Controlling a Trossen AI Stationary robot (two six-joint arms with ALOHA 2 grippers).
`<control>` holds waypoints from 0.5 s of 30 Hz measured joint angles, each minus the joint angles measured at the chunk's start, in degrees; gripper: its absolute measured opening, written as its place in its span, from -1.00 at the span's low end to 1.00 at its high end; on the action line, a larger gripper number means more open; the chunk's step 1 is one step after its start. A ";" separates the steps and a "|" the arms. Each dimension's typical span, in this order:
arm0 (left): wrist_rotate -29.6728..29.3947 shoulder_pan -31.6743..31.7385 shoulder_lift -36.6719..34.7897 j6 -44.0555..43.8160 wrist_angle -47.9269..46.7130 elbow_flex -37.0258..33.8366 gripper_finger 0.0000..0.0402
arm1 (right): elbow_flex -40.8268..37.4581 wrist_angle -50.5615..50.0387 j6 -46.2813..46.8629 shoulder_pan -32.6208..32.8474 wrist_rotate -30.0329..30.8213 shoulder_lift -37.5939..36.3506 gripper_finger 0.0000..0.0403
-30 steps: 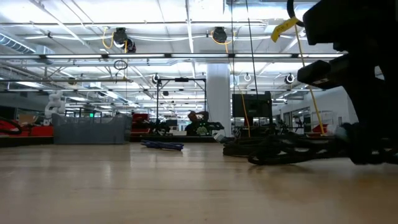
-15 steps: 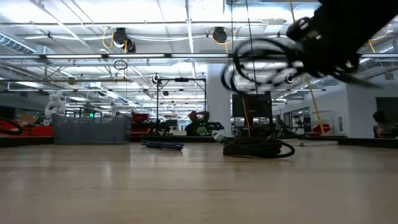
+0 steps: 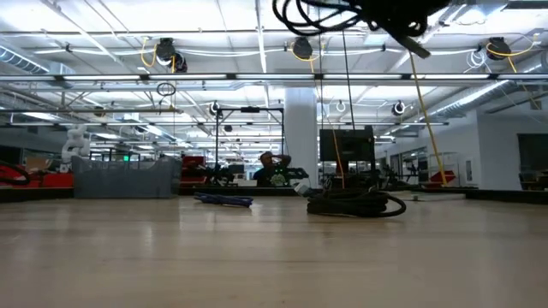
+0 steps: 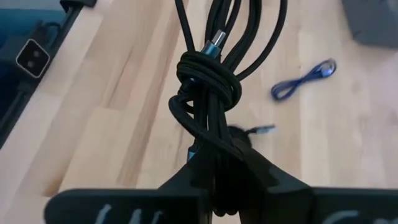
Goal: Pick and place USB-C Cables
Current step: Put the bottom black charger cable into the black bin
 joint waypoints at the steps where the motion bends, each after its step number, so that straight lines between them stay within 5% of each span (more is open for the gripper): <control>1: -0.22 -0.01 0.49 0.87 0.41 -0.01 -0.81 | 0.00 0.52 -0.92 -0.26 0.09 -0.17 -0.87; 9: -1.62 0.71 4.19 5.27 7.39 -0.02 -0.77 | 0.03 3.59 -7.18 -2.25 -0.01 -0.24 -0.87; 15: -2.22 1.62 4.31 2.03 8.59 -0.02 -0.40 | 0.03 2.62 -7.37 -2.41 -0.06 -0.19 -0.87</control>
